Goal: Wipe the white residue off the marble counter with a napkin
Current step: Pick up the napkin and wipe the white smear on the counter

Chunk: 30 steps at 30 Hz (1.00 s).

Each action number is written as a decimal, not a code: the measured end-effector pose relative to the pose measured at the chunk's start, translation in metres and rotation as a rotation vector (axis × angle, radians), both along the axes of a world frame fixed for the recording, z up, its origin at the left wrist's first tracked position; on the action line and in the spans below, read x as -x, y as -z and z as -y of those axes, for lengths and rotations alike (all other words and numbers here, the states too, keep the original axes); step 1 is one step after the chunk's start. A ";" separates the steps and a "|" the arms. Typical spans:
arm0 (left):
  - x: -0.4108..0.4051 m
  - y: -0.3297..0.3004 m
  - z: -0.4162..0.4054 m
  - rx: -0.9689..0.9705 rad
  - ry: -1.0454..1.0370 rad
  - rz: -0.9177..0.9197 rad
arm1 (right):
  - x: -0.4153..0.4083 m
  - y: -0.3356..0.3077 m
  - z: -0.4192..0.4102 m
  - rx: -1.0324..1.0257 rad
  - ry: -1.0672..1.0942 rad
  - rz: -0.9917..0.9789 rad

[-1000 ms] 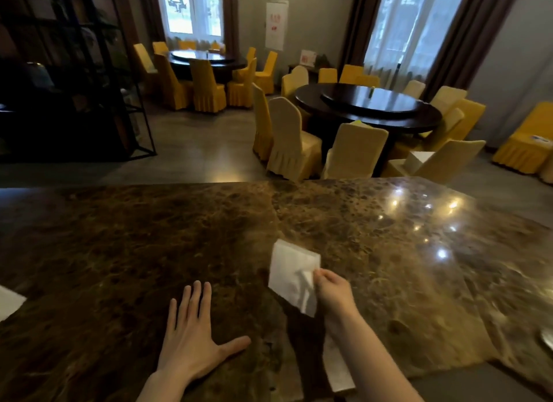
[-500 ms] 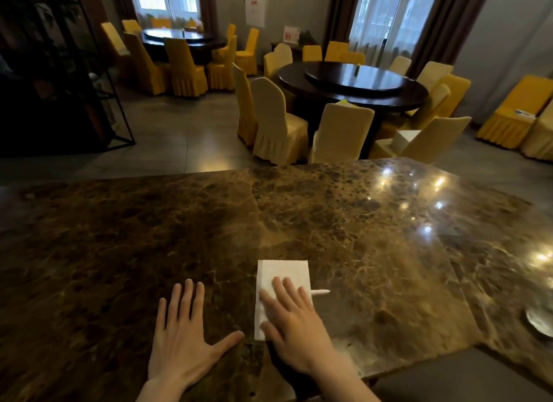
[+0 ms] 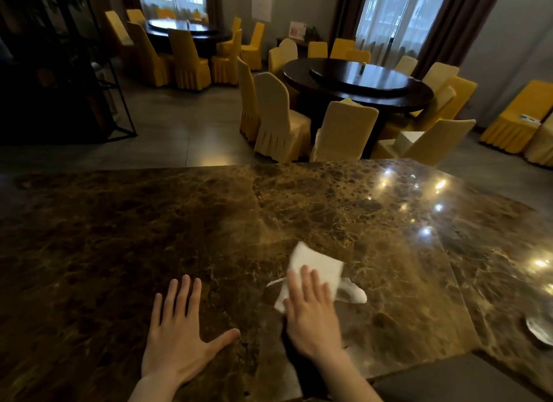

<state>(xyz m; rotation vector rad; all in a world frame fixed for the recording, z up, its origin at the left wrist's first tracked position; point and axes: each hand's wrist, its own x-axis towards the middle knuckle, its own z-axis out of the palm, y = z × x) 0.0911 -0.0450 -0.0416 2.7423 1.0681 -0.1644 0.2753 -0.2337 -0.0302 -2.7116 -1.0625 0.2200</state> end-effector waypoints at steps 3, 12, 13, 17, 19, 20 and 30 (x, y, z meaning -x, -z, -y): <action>-0.001 -0.006 -0.001 0.010 -0.002 -0.038 | 0.033 0.001 -0.019 -0.027 -0.307 -0.052; -0.003 -0.012 0.004 0.028 -0.013 -0.058 | -0.031 -0.005 0.034 -0.042 0.129 -0.023; -0.003 -0.011 0.004 0.031 -0.012 -0.051 | -0.025 -0.006 0.024 -0.064 0.103 -0.043; -0.003 -0.008 0.001 0.034 -0.009 -0.047 | 0.021 0.000 -0.012 -0.143 -0.199 -0.088; -0.003 -0.007 0.001 0.026 -0.007 -0.035 | 0.023 0.002 -0.007 -0.138 -0.270 -0.068; -0.004 -0.007 0.001 0.020 -0.006 -0.026 | 0.015 0.000 0.000 -0.141 -0.254 -0.053; -0.003 -0.005 0.001 0.006 -0.018 -0.020 | -0.033 -0.026 0.011 -0.276 -0.025 -0.055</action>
